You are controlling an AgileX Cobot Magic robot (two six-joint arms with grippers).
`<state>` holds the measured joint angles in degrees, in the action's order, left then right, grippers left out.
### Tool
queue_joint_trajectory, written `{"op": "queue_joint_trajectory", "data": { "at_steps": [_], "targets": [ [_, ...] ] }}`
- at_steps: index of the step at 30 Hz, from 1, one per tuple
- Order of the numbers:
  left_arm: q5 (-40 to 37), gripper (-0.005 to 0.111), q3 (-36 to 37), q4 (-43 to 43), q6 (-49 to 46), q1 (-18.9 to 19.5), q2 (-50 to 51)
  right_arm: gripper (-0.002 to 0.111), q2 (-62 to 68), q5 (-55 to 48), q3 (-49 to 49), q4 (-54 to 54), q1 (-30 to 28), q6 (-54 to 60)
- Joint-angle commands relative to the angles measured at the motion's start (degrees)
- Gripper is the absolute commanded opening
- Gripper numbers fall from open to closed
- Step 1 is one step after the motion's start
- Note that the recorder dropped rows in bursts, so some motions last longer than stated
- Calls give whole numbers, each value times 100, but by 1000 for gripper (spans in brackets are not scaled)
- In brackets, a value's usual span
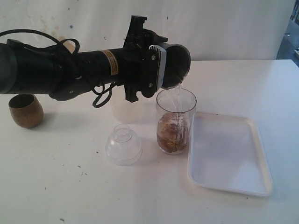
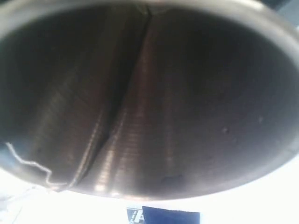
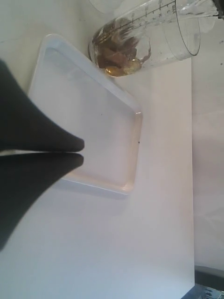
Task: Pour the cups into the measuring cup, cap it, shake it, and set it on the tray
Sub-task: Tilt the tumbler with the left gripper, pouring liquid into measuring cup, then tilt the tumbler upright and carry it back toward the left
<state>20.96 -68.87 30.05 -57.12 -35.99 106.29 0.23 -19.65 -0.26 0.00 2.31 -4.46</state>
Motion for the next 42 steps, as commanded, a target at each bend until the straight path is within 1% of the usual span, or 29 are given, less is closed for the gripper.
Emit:
{"op": "queue_joint_trajectory", "data": {
  "at_steps": [1, 5, 9, 12, 18, 21, 25, 29, 33, 37, 42],
  "targets": [
    [198, 0, -43, -241, 44, -6, -86, 0, -23, 8, 26, 0, -10, -28],
    [133, 0, -43, -585, 307, -6, -86, 0, -23, 8, 26, 0, -10, -28],
    [87, 0, -43, -880, 358, -6, -86, 0, -23, 8, 26, 0, -10, -28],
    [87, 0, -43, -1033, 816, -6, -86, 0, -23, 8, 26, 0, -10, -28],
    [-2, 0, -43, -1033, 2599, -6, -86, 0, -23, 8, 26, 0, -10, -28],
    [-97, 0, -43, -1033, 4272, -6, -86, 0, -23, 8, 26, 0, -10, -28],
    [-357, 0, -43, -1033, 5983, -6, -86, 0, -23, 8, 26, 0, -10, -28],
    [-511, 0, -43, -1033, 6795, -6, -86, 0, -23, 8, 26, 0, -10, -28],
    [-509, 0, -43, -1033, 7551, -6, -96, 0, -23, 8, 26, 0, -10, -28],
    [-217, 0, -29, -992, 8123, -6, -96, 0, -23, 8, 26, 0, -10, -28],
    [901, 0, 333, -983, 8164, -6, -96, 0, -23, 8, 26, 0, -10, -28]
  ]
}}
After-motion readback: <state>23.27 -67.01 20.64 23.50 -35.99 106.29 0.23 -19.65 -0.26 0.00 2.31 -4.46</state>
